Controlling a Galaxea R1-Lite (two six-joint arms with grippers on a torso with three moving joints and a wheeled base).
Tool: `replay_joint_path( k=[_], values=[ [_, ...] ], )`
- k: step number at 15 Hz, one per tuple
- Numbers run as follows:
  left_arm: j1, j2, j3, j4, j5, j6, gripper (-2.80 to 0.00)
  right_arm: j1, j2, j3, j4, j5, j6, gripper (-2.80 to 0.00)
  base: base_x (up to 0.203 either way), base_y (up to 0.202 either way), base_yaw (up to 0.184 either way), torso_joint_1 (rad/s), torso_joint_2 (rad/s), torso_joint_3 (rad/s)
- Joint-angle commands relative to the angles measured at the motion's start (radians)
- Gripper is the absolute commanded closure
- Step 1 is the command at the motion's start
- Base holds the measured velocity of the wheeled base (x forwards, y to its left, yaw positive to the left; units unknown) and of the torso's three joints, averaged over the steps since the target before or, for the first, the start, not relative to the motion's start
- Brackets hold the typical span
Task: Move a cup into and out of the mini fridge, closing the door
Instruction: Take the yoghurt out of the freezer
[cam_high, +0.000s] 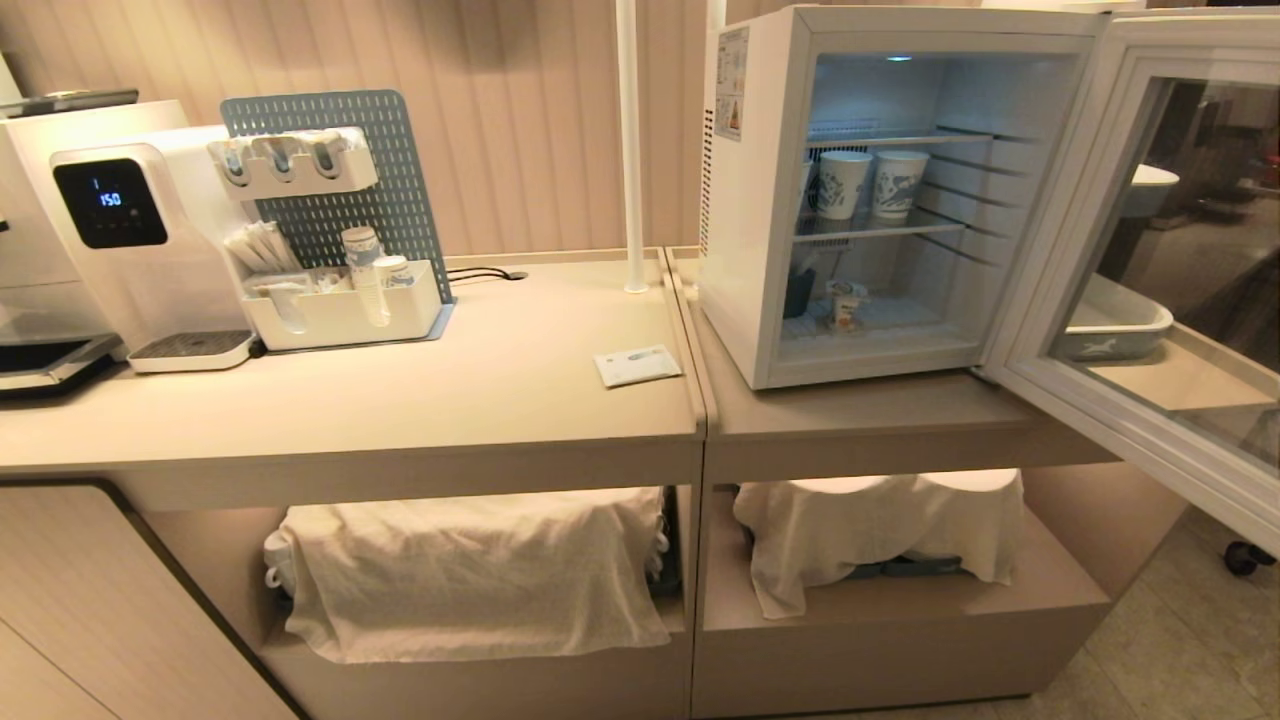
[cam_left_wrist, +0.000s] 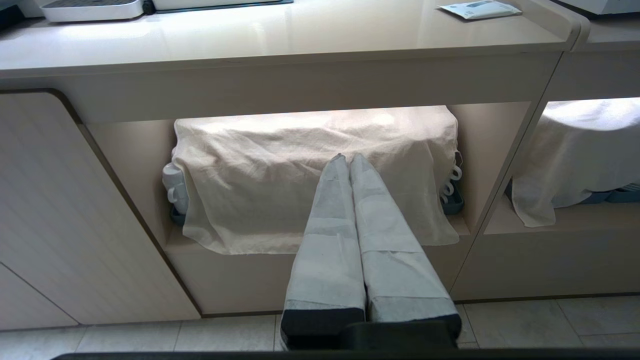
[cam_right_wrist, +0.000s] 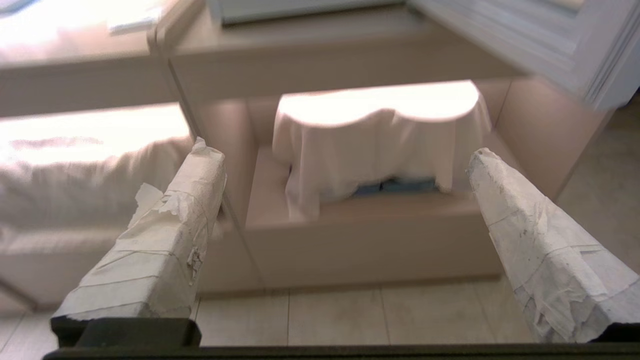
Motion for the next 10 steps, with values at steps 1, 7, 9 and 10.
replay_joint_path(
  k=[1, 7, 9, 10],
  values=[
    [0.000, 0.000, 0.000, 0.000, 0.000, 0.001, 0.00, 0.001, -0.004, 0.046, -0.067, -0.003, 0.001, -2.80, 0.000, 0.000, 0.000, 0.000, 0.00, 0.000],
    [0.000, 0.000, 0.000, 0.000, 0.000, 0.001, 0.00, 0.001, -0.002, 0.101, -0.164, -0.025, 0.009, -2.80, 0.000, 0.000, 0.000, 0.000, 0.00, 0.000],
    [0.000, 0.000, 0.000, 0.000, 0.000, 0.000, 0.00, 0.001, -0.002, 0.101, -0.159, -0.025, 0.009, -2.80, 0.000, 0.000, 0.000, 0.000, 0.00, 0.000],
    [0.000, 0.001, 0.000, 0.000, 0.000, 0.000, 0.00, 0.001, -0.004, 0.100, -0.159, -0.025, 0.008, -2.80, 0.000, 0.000, 0.000, 0.000, 0.00, 0.000]
  ],
)
